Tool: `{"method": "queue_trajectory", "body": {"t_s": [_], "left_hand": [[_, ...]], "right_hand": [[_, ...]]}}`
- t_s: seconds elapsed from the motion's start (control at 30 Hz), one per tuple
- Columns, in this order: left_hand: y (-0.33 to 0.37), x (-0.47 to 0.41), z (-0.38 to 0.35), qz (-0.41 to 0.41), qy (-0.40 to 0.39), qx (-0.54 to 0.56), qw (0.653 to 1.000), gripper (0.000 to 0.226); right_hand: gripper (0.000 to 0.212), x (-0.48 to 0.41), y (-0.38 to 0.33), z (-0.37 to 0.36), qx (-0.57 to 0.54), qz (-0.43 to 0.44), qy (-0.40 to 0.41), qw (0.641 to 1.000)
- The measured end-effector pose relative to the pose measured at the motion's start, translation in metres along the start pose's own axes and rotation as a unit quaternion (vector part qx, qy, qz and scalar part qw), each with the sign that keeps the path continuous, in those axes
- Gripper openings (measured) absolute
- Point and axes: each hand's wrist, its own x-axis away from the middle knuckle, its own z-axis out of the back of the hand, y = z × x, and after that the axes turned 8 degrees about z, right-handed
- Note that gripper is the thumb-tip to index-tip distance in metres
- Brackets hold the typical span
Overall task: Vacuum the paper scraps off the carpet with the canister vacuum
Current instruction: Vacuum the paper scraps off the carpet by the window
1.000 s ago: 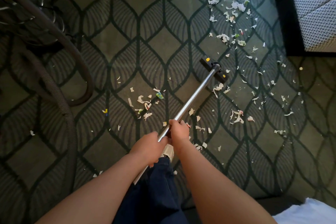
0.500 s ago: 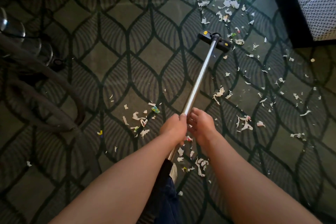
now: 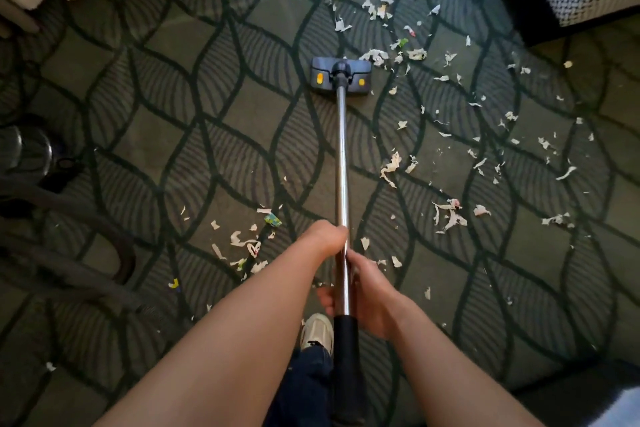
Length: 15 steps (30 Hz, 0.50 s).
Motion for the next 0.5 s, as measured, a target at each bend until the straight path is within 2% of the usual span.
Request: {"method": "queue_trajectory", "body": {"t_s": [0.1, 0.2, 0.3, 0.5], "left_hand": [[0.021, 0.003, -0.002, -0.003, -0.015, 0.079, 0.997, 0.052], [0.033, 0.01, -0.001, -0.014, -0.005, 0.074, 0.997, 0.045], [0.038, 0.017, 0.008, -0.023, 0.014, 0.052, 0.998, 0.039], [0.076, 0.025, 0.058, -0.064, 0.044, 0.047, 0.996, 0.035]], "right_hand": [[0.037, 0.006, -0.002, -0.007, 0.018, 0.059, 0.068, 0.996], [0.017, 0.013, -0.007, -0.015, 0.113, 0.142, 0.149, 0.972], [0.01, 0.023, -0.011, -0.024, 0.151, 0.158, 0.167, 0.961], [0.014, 0.03, -0.054, -0.055, 0.165, 0.203, 0.167, 0.951]]}}
